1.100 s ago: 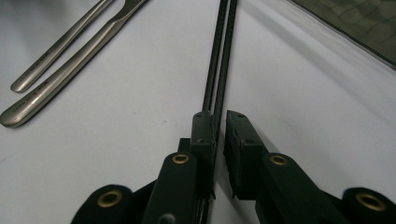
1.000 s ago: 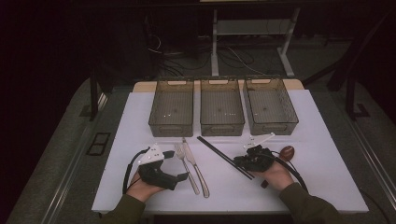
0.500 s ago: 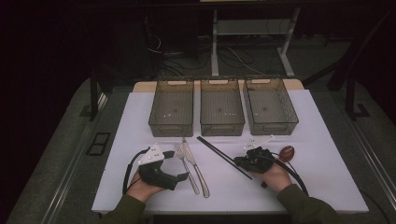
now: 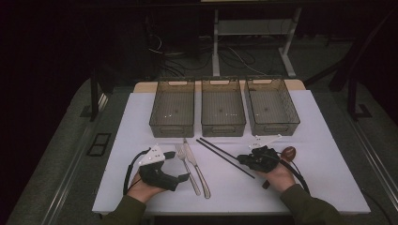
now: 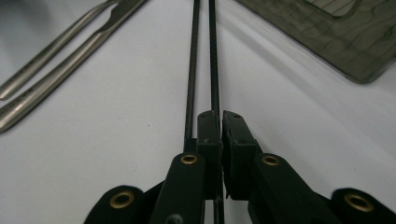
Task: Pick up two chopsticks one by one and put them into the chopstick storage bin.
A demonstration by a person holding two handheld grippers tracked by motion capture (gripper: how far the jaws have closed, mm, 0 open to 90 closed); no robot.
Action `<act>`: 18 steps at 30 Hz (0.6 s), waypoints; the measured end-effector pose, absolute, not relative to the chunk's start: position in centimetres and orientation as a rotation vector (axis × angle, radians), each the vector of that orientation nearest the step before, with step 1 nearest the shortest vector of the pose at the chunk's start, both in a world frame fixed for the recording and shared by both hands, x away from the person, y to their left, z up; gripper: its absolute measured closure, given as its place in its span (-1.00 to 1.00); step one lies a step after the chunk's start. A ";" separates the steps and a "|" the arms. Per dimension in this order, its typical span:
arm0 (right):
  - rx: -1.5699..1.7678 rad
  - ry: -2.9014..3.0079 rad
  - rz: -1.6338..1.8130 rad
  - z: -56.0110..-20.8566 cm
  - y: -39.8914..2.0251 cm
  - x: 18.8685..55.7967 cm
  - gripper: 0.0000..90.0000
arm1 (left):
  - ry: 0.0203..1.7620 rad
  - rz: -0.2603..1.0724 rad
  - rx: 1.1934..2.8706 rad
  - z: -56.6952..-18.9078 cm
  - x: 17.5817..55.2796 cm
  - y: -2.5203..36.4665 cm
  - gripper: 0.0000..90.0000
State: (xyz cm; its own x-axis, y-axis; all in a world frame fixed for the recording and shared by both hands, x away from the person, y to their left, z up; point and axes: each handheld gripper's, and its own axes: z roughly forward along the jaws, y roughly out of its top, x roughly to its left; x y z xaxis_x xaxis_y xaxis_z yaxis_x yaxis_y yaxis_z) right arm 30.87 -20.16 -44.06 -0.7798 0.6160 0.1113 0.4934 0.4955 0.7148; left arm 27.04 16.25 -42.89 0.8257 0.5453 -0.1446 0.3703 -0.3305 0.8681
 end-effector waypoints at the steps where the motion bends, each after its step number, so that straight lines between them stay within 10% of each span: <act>1: 0.958 2.574 1.157 -43.9 -20.2 30.8 0.90 | 0.681 0.209 1.958 -42.9 27.0 16.2 -0.95; 18: 0.966 2.543 1.285 -41.9 -21.6 30.1 0.89 | 0.687 0.209 1.954 -43.0 27.1 16.2 -0.95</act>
State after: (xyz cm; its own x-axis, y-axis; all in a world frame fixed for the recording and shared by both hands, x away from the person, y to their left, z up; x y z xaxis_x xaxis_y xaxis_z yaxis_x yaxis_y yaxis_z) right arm 30.14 -21.62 -41.85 -0.7859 0.5971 0.1607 0.4836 0.4316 0.7615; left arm 27.06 16.21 -42.99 0.8230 0.5485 -0.1476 0.3737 -0.3272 0.8679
